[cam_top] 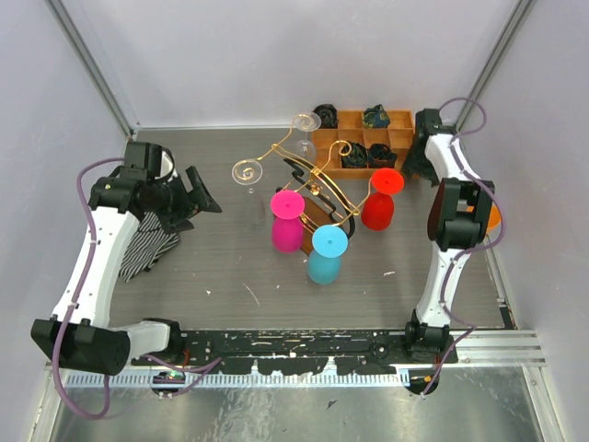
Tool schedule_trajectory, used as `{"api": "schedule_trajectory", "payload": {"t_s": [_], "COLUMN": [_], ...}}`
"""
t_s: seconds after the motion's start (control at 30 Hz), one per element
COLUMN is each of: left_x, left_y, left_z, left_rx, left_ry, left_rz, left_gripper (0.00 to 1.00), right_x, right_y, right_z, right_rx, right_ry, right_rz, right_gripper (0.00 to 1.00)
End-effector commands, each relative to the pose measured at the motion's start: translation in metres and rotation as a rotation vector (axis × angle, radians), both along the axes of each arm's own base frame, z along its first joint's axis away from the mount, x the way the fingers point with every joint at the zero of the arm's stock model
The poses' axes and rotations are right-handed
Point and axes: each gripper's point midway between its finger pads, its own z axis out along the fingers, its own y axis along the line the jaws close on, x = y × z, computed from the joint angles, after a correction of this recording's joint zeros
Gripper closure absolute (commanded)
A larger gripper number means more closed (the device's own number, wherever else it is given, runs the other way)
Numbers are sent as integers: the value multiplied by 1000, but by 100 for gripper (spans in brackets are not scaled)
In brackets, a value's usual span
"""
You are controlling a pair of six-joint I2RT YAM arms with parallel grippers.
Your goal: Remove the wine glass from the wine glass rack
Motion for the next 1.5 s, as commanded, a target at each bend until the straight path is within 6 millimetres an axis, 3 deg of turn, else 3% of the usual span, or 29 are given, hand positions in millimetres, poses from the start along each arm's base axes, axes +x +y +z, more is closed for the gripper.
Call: {"api": "schedule_trajectory", "payload": {"t_s": [0.0, 0.1, 0.17, 0.23, 0.47, 0.63, 0.83, 0.97, 1.07, 1.17, 1.47], "left_x": [3, 4, 4, 4, 2, -2, -6, -9, -9, -9, -10], "left_y": [5, 5, 6, 6, 6, 7, 5, 5, 4, 3, 2], "left_z": [14, 19, 22, 24, 29, 31, 32, 33, 33, 33, 34], "left_rx": [22, 18, 18, 20, 12, 7, -10, -12, -17, -24, -30], "left_ry": [-33, -42, -48, -54, -60, -70, -65, -71, -68, -69, -70], "left_rz": [-12, -10, -11, -11, -19, -20, -26, -26, -24, -21, -25], "left_gripper": [8, 8, 8, 8, 8, 8, 8, 7, 8, 8, 8], "right_x": [43, 37, 19, -3, -87, -129, -142, -146, -149, -152, -165], "right_y": [14, 27, 36, 47, 103, 132, 142, 148, 151, 151, 161], "right_z": [156, 213, 247, 267, 263, 246, 231, 225, 224, 232, 269], "right_rx": [75, 184, 263, 330, 619, 756, 817, 852, 863, 852, 894], "right_ry": [-454, -606, -688, -736, -706, -694, -671, -655, -655, -669, -714], "right_rz": [98, 152, 176, 192, 316, 376, 395, 413, 418, 428, 458], "right_gripper": [27, 27, 28, 29, 35, 39, 42, 50, 81, 99, 99]}}
